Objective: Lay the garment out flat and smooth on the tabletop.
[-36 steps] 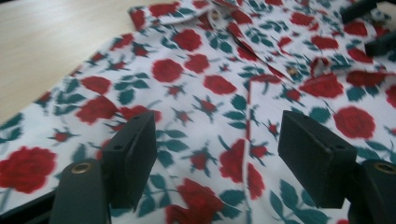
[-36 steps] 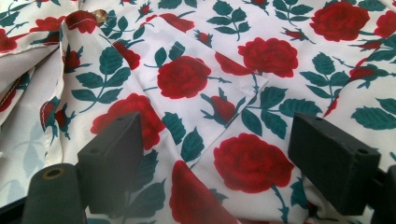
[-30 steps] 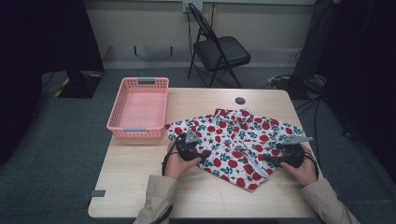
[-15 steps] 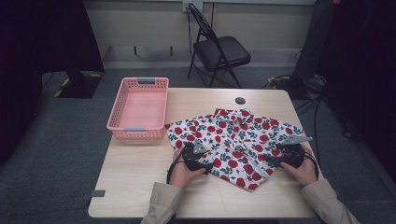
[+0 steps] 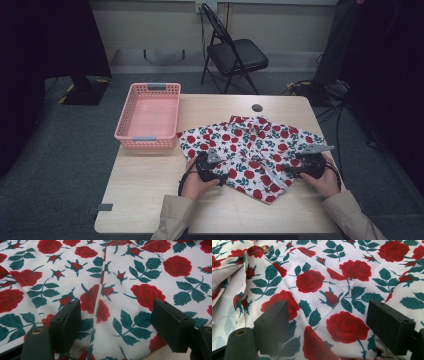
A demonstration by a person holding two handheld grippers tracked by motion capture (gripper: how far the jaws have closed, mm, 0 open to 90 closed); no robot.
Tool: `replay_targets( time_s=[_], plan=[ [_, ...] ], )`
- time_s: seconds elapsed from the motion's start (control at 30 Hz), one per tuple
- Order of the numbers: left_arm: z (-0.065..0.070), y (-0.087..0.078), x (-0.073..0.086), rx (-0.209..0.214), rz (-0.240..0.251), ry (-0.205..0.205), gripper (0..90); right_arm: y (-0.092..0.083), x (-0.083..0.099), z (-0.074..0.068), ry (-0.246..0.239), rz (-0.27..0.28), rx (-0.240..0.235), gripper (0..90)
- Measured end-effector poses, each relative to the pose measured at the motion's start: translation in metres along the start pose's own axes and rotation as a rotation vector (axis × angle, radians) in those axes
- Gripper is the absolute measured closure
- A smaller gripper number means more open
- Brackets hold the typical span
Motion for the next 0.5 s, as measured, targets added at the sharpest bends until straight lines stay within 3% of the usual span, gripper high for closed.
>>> replay_targets(
  time_s=[0.5],
  plan=[
    [-0.014,0.02,-0.014,-0.015,-0.002,-0.011,24.3,0.01,-0.014,0.026,-0.002,-0.002,0.002,17.4]
  ],
)
Point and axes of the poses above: each handheld gripper's, and its own axes: y roughly forward along the jaws, x roughly out of its underside, z roughly to its right, the point moved 9 cm from there along y, roughly forward along the jaws, and after that the axes turned 13 degrees about -x, right-handed, at the moved point
